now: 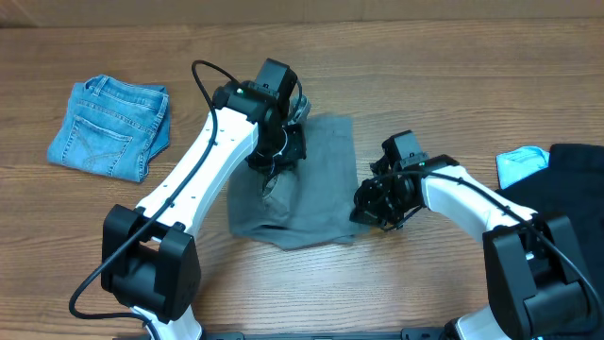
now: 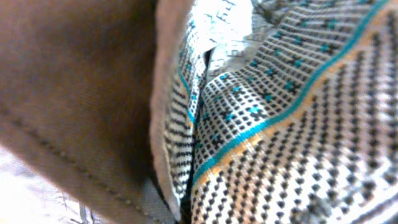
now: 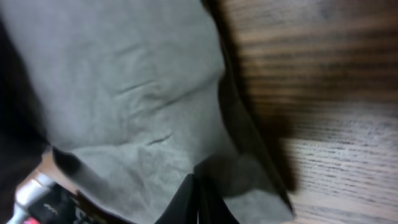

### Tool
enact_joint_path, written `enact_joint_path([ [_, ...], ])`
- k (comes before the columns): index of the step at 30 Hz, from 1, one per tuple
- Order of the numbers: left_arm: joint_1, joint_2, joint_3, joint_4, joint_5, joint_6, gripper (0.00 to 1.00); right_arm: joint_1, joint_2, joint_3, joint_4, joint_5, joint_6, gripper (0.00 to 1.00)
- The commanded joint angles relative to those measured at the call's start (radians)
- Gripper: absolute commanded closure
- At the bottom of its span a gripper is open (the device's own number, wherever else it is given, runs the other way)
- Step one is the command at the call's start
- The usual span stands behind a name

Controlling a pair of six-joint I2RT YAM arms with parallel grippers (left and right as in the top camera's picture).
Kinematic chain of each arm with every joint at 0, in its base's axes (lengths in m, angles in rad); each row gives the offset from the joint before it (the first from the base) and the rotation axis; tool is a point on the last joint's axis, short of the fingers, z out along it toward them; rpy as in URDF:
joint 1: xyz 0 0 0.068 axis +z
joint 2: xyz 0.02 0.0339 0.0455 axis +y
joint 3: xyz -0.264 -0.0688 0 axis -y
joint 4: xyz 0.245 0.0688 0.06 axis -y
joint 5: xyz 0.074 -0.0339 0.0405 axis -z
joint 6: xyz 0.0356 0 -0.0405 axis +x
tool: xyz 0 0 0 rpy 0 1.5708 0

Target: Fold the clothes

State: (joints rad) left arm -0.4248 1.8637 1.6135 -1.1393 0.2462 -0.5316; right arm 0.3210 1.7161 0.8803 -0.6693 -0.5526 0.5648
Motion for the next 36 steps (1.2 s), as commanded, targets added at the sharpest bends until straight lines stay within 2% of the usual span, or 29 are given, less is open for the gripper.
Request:
enact_joint_path([
  [1, 0.001, -0.014, 0.100, -0.053, 0.001, 0.038, 0.96, 0.000, 0.004, -0.053, 0.046, -0.010, 0.138, 0.96],
  [7, -0.035, -0.013, 0.135, -0.055, 0.017, -0.005, 0.96, 0.000, 0.029, -0.137, 0.146, 0.001, 0.251, 0.96],
  [15, -0.133, 0.024, 0.127, 0.029, -0.026, -0.078, 0.95, 0.000, 0.048, -0.138, 0.148, 0.000, 0.252, 0.96],
  [19, -0.174, 0.087, 0.124, 0.037, -0.023, -0.083, 0.89, 0.000, 0.048, -0.138, 0.148, 0.000, 0.251, 0.96],
  [22, -0.207, 0.147, 0.124, 0.060, -0.009, -0.101, 0.66, 0.000, 0.048, -0.138, 0.148, 0.000, 0.251, 0.96],
  [23, -0.210, 0.154, 0.124, 0.068, -0.002, -0.101, 0.65, 0.000, 0.048, -0.138, 0.147, 0.000, 0.251, 0.96],
  [24, -0.210, 0.156, 0.124, 0.085, 0.005, -0.088, 0.44, 0.000, 0.048, -0.138, 0.145, 0.000, 0.251, 0.96],
  [26, -0.209, 0.144, 0.145, 0.086, -0.006, -0.006, 0.41, 0.000, 0.048, -0.138, 0.140, 0.000, 0.251, 0.96],
  [28, -0.203, 0.118, 0.208, 0.016, -0.093, 0.034, 0.33, 0.000, 0.048, -0.138, 0.135, 0.000, 0.251, 0.96],
  [31, -0.188, 0.079, 0.312, -0.103, -0.225, 0.066, 0.29, -0.004, 0.047, -0.135, 0.111, -0.016, 0.245, 0.96],
  [33, -0.169, 0.046, 0.383, -0.193, -0.301, 0.106, 0.28, -0.022, 0.035, -0.119, 0.066, -0.045, 0.179, 0.96],
  [35, -0.151, 0.029, 0.410, -0.246, -0.340, 0.127, 0.36, -0.044, 0.003, -0.096, 0.003, -0.042, 0.122, 0.96],
  [36, -0.132, 0.021, 0.412, -0.286, -0.351, 0.145, 0.45, -0.076, -0.060, -0.060, -0.079, -0.019, 0.052, 0.95],
])
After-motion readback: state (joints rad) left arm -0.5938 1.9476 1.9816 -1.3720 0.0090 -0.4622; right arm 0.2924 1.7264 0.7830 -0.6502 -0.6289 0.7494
